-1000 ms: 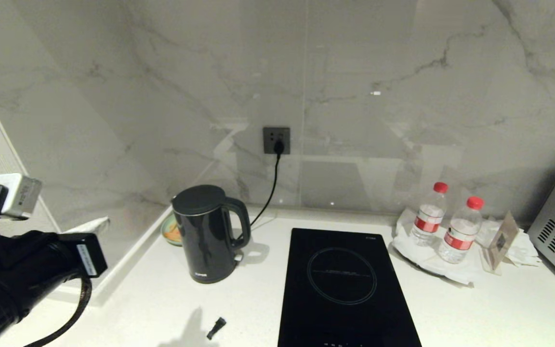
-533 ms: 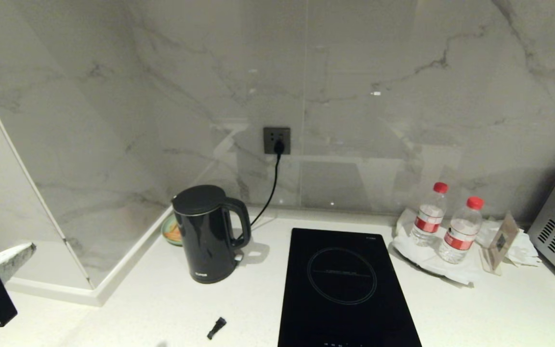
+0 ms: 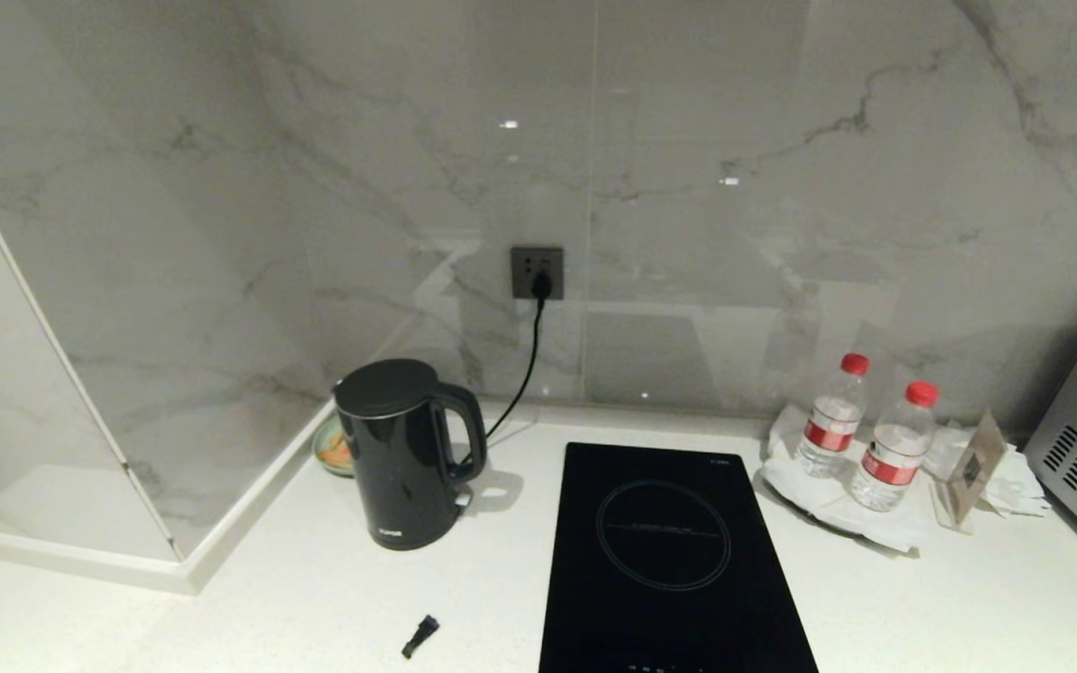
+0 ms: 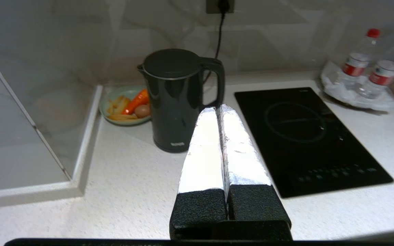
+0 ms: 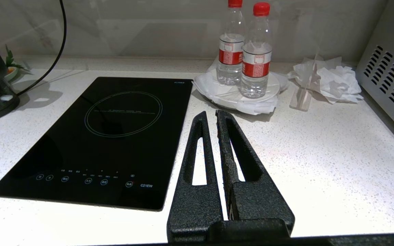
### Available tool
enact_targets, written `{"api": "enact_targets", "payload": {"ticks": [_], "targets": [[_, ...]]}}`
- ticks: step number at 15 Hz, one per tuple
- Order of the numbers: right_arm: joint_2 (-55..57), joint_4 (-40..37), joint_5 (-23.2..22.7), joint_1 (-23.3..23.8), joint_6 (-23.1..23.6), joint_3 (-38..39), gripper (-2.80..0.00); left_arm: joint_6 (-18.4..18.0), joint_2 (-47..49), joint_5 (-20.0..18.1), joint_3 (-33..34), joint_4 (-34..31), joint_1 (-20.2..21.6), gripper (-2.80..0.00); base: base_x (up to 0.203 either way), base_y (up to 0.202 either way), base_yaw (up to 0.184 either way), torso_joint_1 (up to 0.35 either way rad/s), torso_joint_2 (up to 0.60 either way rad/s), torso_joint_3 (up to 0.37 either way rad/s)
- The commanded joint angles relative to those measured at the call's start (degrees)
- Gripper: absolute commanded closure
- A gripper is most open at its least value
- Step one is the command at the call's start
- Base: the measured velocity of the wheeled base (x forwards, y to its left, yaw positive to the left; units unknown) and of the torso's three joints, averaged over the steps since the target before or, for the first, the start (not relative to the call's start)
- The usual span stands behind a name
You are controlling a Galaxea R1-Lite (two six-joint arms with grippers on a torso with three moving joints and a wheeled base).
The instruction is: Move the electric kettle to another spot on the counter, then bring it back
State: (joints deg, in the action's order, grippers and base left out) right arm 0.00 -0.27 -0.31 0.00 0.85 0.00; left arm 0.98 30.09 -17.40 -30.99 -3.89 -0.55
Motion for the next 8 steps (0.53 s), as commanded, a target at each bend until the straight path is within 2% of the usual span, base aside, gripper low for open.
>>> {"api": "enact_targets", "payload": {"ticks": [1, 5, 8], "targets": [[0.0, 0.0, 0.0, 0.0, 0.0, 0.0, 0.00, 0.6, -7.2, -0.5, -2.1, -5.1, -0.1, 0.00, 0.000, 0.000, 0.000, 0.000, 0.00, 0.000], [0.0, 0.0, 0.0, 0.0, 0.0, 0.0, 0.00, 0.8, -14.7, -0.6, -4.3, -14.3, 0.0, 0.00, 0.000, 0.000, 0.000, 0.000, 0.00, 0.000], [0.0, 0.0, 0.0, 0.0, 0.0, 0.0, 0.00, 0.4, -22.0, -0.6, -7.1, -23.6, 0.7, 0.00, 0.000, 0.000, 0.000, 0.000, 0.00, 0.000]]}}
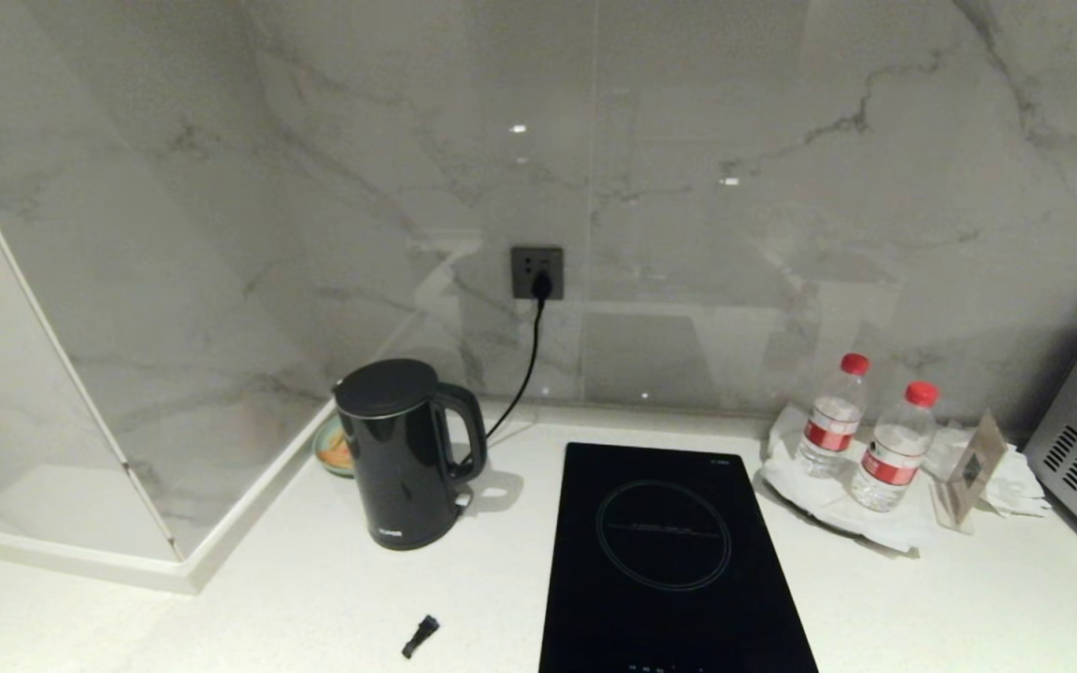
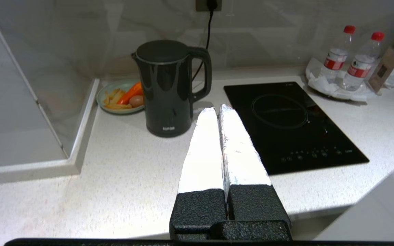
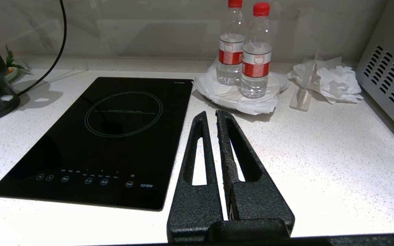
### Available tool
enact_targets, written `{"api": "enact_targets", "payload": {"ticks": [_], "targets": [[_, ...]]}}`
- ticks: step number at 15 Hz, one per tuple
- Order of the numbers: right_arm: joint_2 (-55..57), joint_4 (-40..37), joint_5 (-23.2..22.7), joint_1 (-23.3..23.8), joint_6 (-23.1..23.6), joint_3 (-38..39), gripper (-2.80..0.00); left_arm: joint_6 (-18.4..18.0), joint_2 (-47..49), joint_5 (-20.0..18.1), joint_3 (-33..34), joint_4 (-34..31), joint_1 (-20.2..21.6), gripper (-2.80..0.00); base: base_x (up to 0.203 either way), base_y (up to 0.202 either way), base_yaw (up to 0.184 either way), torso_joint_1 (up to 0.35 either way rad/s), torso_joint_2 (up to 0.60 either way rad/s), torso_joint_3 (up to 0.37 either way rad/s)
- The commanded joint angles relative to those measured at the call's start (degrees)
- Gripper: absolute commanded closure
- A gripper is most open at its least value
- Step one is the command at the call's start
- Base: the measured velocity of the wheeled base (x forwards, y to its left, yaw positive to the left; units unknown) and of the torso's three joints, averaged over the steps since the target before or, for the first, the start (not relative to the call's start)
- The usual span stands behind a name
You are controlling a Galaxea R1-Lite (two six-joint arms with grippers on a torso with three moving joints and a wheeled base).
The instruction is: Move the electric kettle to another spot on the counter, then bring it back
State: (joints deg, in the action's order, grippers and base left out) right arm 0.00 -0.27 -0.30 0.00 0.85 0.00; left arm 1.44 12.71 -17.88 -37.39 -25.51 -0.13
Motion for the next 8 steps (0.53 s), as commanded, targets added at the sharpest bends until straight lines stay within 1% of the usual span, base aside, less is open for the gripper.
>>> {"api": "enact_targets", "payload": {"ticks": [1, 2, 4, 7, 8], "targets": [[0.0, 0.0, 0.0, 0.0, 0.0, 0.0, 0.00, -0.5, -6.5, 0.1, -0.3, -3.2, 0.4, 0.00, 0.000, 0.000, 0.000, 0.000, 0.00, 0.000], [0.0, 0.0, 0.0, 0.0, 0.0, 0.0, 0.00, -0.6, -7.9, 0.6, 2.0, -3.5, 0.4, 0.00, 0.000, 0.000, 0.000, 0.000, 0.00, 0.000], [0.0, 0.0, 0.0, 0.0, 0.0, 0.0, 0.00, -0.9, -11.2, 2.9, 8.1, -3.7, 0.3, 0.00, 0.000, 0.000, 0.000, 0.000, 0.00, 0.000], [0.0, 0.0, 0.0, 0.0, 0.0, 0.0, 0.00, -3.4, -12.5, 8.6, 17.3, -3.2, 0.2, 0.00, 0.000, 0.000, 0.000, 0.000, 0.00, 0.000], [0.0, 0.0, 0.0, 0.0, 0.0, 0.0, 0.00, -3.8, -12.6, 11.1, 20.0, -1.6, 0.2, 0.00, 0.000, 0.000, 0.000, 0.000, 0.00, 0.000]]}}
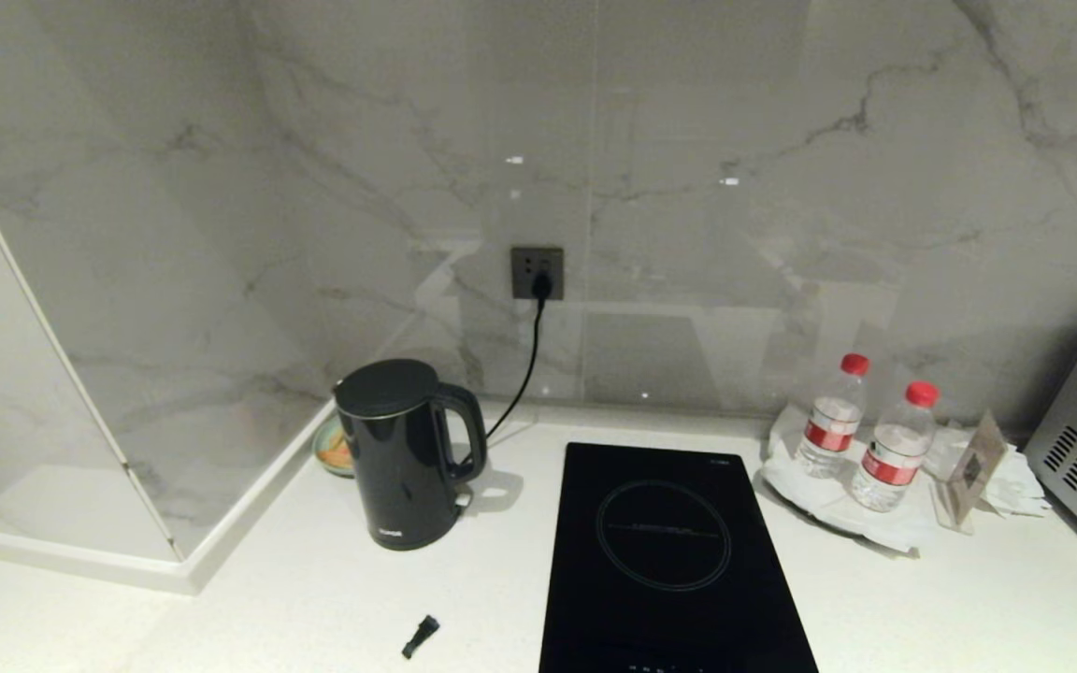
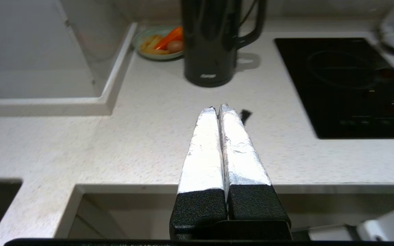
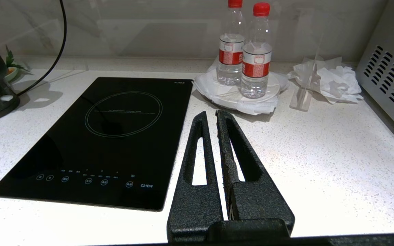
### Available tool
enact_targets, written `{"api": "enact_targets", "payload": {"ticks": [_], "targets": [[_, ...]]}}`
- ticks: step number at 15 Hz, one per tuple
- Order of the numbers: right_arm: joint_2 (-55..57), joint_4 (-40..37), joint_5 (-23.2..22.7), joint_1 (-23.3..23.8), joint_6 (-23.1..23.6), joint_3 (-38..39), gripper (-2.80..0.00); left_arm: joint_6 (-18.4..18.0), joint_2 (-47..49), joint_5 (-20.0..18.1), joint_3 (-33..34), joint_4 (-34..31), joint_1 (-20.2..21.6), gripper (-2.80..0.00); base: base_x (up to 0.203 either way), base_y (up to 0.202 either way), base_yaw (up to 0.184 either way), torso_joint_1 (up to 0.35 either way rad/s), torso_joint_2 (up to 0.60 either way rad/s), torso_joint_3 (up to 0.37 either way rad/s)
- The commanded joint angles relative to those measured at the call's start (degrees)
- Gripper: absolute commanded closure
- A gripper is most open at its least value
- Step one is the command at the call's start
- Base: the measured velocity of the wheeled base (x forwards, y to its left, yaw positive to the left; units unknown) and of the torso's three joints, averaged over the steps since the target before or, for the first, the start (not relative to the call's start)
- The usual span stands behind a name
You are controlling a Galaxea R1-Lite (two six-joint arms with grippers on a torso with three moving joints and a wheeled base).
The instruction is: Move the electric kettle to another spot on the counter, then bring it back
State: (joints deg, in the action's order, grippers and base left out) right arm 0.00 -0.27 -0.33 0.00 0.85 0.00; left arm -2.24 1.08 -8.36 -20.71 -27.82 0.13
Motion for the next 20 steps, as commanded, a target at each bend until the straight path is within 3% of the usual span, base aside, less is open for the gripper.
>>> {"api": "enact_targets", "payload": {"ticks": [1, 4, 5, 7, 9, 12, 20], "targets": [[0.0, 0.0, 0.0, 0.0, 0.0, 0.0, 0.00, -0.2, -1.0, 3.6, 6.1, 4.2, 0.0, 0.00, 0.000, 0.000, 0.000, 0.000, 0.00, 0.000], [0.0, 0.0, 0.0, 0.0, 0.0, 0.0, 0.00, -1.9, -1.0, 10.2, 16.5, 22.8, 0.0, 0.00, 0.000, 0.000, 0.000, 0.000, 0.00, 0.000], [0.0, 0.0, 0.0, 0.0, 0.0, 0.0, 0.00, -1.8, -1.1, 11.7, 17.7, 25.6, -0.1, 0.00, 0.000, 0.000, 0.000, 0.000, 0.00, 0.000], [0.0, 0.0, 0.0, 0.0, 0.0, 0.0, 0.00, -0.6, -1.1, 11.6, 17.8, 25.8, -0.1, 0.00, 0.000, 0.000, 0.000, 0.000, 0.00, 0.000], [0.0, 0.0, 0.0, 0.0, 0.0, 0.0, 0.00, -0.1, -1.1, 8.5, 18.3, 22.0, -0.1, 0.00, 0.000, 0.000, 0.000, 0.000, 0.00, 0.000], [0.0, 0.0, 0.0, 0.0, 0.0, 0.0, 0.00, -3.4, -1.0, 6.1, 17.9, 20.5, 0.0, 0.00, 0.000, 0.000, 0.000, 0.000, 0.00, 0.000], [0.0, 0.0, 0.0, 0.0, 0.0, 0.0, 0.00, -3.3, -1.1, 6.9, 18.0, 20.6, 0.0, 0.00, 0.000, 0.000, 0.000, 0.000, 0.00, 0.000]]}}
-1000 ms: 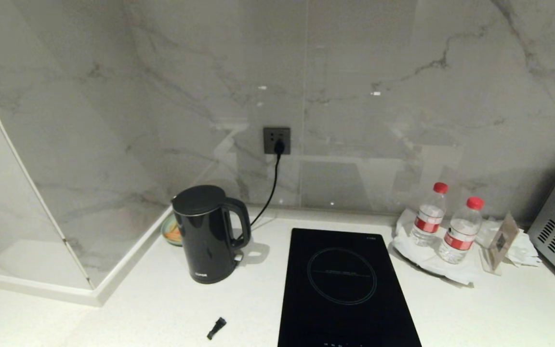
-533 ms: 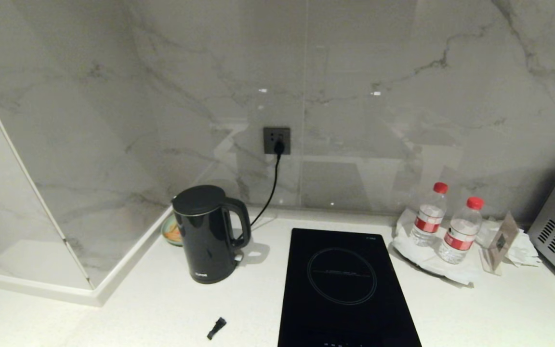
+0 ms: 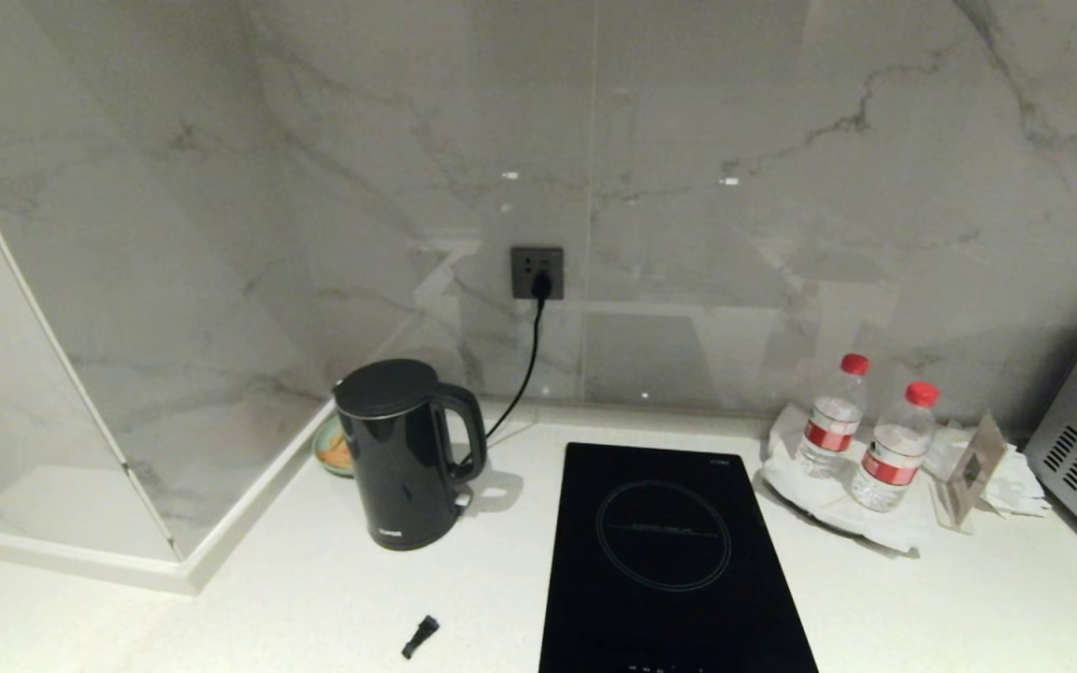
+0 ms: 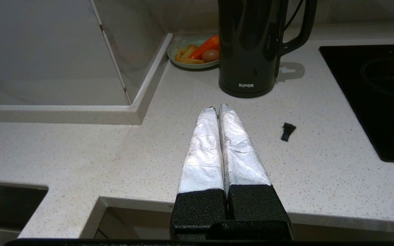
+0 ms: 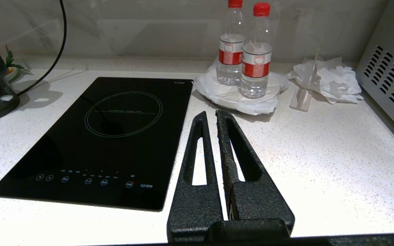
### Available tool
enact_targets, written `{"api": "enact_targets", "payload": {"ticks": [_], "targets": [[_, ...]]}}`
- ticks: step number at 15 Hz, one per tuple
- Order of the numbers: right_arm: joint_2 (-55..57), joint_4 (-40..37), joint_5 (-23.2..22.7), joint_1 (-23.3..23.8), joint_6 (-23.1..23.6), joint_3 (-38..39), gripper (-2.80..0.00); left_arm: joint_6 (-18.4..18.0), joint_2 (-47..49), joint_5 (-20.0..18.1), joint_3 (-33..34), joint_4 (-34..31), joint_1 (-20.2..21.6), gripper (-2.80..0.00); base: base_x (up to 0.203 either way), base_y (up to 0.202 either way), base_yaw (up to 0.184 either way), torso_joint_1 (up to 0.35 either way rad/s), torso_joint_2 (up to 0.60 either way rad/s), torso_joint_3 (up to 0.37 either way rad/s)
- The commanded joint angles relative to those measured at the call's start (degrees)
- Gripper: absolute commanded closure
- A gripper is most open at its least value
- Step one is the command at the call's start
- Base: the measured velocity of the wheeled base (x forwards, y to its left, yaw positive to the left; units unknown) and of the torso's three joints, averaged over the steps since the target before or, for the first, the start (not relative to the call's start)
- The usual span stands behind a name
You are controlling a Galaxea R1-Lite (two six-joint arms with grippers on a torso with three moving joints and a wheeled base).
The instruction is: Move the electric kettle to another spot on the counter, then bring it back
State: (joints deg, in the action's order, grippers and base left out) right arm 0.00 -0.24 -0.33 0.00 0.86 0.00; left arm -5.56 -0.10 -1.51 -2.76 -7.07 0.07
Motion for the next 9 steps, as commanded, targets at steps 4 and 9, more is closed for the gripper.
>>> {"api": "enact_targets", "payload": {"ticks": [4, 9], "targets": [[0.0, 0.0, 0.0, 0.0, 0.0, 0.0, 0.00, -0.1, 0.1, -0.2, 0.0, -0.1, 0.0, 0.00, 0.000, 0.000, 0.000, 0.000, 0.00, 0.000], [0.0, 0.0, 0.0, 0.0, 0.0, 0.0, 0.00, -0.4, 0.1, -0.2, 0.0, -0.1, 0.0, 0.00, 0.000, 0.000, 0.000, 0.000, 0.00, 0.000]]}}
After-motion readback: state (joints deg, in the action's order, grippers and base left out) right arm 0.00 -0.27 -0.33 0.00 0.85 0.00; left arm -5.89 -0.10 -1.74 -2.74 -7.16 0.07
